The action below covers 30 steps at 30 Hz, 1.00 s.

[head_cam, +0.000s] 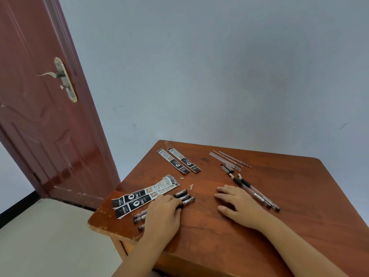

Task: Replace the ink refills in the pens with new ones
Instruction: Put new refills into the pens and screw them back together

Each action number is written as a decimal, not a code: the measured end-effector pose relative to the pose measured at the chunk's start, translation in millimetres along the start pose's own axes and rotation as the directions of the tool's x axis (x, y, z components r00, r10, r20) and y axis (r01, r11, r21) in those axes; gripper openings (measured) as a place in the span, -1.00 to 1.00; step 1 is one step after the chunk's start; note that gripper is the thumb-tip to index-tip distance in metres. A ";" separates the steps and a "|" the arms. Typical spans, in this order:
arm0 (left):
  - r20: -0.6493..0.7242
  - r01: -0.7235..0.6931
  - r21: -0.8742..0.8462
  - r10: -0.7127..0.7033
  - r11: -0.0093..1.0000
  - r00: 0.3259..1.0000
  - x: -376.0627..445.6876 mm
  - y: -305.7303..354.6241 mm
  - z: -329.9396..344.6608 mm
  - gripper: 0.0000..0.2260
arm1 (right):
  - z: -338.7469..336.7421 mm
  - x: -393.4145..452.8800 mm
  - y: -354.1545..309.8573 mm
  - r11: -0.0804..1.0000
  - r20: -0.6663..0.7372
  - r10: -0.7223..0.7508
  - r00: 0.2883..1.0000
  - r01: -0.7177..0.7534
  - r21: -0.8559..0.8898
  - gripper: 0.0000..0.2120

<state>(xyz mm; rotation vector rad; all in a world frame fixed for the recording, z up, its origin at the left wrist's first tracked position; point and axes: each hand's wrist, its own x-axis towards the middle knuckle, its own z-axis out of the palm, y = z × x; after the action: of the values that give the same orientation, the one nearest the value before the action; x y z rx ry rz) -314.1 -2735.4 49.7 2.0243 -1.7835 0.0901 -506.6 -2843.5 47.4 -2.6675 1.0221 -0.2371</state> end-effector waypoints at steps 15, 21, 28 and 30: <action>0.231 0.148 0.119 -0.173 0.982 0.958 77.1 -49.3 -4.2 -0.56 | -18.5 19.3 -2.8 0.998 -0.168 0.060 0.984 -0.060 0.004 -0.70; 0.433 0.211 0.193 -0.276 0.958 0.858 97.4 -80.1 -2.1 -0.52 | -20.9 88.5 -16.5 0.991 -0.206 0.126 0.970 -0.132 -0.019 -0.71; 0.401 0.169 0.194 -0.235 0.966 0.885 93.7 -89.3 8.0 -0.51 | -3.6 166.1 -38.8 0.923 -0.157 0.378 0.913 -0.384 -0.008 -0.65; 0.379 0.165 0.190 -0.228 0.968 0.897 92.5 -90.7 10.7 -0.51 | 1.2 177.9 -43.4 0.909 -0.137 0.404 0.904 -0.414 -0.048 -0.63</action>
<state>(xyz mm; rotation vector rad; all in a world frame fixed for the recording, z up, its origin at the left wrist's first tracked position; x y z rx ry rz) -214.3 -2818.6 45.3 2.4645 -1.8317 -0.2771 -347.9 -2932.2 69.4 -2.4468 1.6300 -0.2818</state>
